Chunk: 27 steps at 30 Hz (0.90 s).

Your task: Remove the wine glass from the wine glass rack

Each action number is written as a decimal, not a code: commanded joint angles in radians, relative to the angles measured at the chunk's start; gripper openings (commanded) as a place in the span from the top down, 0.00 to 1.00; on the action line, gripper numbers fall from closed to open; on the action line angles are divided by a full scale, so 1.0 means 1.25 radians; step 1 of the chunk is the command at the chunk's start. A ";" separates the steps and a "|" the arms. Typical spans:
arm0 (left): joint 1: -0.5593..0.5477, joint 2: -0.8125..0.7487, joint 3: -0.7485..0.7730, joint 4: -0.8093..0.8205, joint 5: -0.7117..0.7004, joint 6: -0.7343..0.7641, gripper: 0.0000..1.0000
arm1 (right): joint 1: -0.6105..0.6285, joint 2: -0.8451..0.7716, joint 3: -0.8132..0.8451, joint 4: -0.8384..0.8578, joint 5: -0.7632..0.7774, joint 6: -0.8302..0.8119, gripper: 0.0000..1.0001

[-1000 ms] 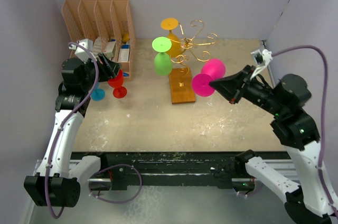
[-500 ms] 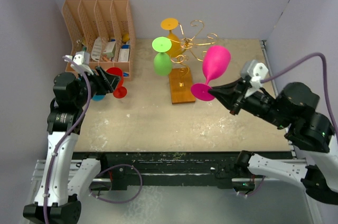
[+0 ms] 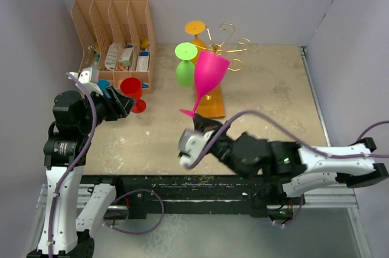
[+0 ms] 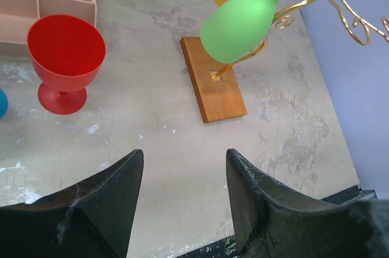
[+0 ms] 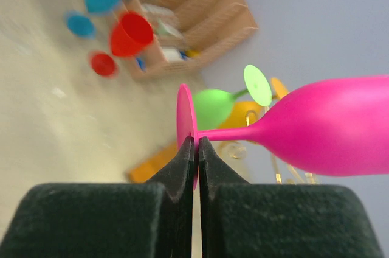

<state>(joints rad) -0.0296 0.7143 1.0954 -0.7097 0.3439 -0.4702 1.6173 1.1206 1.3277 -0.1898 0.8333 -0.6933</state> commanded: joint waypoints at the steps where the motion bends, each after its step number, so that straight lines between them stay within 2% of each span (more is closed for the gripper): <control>1: -0.005 -0.001 0.071 -0.051 -0.021 -0.008 0.39 | 0.039 -0.024 -0.195 0.372 0.202 -0.393 1.00; 3: -0.005 0.000 0.083 -0.052 -0.006 -0.018 0.39 | 0.045 -0.032 -0.264 0.431 0.199 -0.457 1.00; 7: -0.005 0.022 0.109 -0.058 0.063 -0.038 0.39 | 0.056 0.005 -0.429 0.699 0.193 -0.738 1.00; 8: -0.004 0.032 0.118 -0.062 0.083 -0.040 0.39 | 0.059 0.021 -0.442 0.698 0.191 -0.753 1.00; 16: -0.005 0.071 0.164 -0.105 0.230 -0.032 0.39 | 0.123 0.140 -0.460 0.622 0.183 -0.733 1.00; 21: -0.005 0.074 0.181 -0.142 0.269 -0.017 0.37 | 0.149 0.183 -0.458 0.573 0.185 -0.702 1.00; 27: -0.005 0.062 0.152 -0.125 0.320 -0.030 0.35 | 0.160 0.210 -0.468 0.552 0.184 -0.681 1.00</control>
<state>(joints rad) -0.0296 0.8066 1.2797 -0.8894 0.6640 -0.5053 1.8069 1.3788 0.7460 0.4900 1.0386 -1.5665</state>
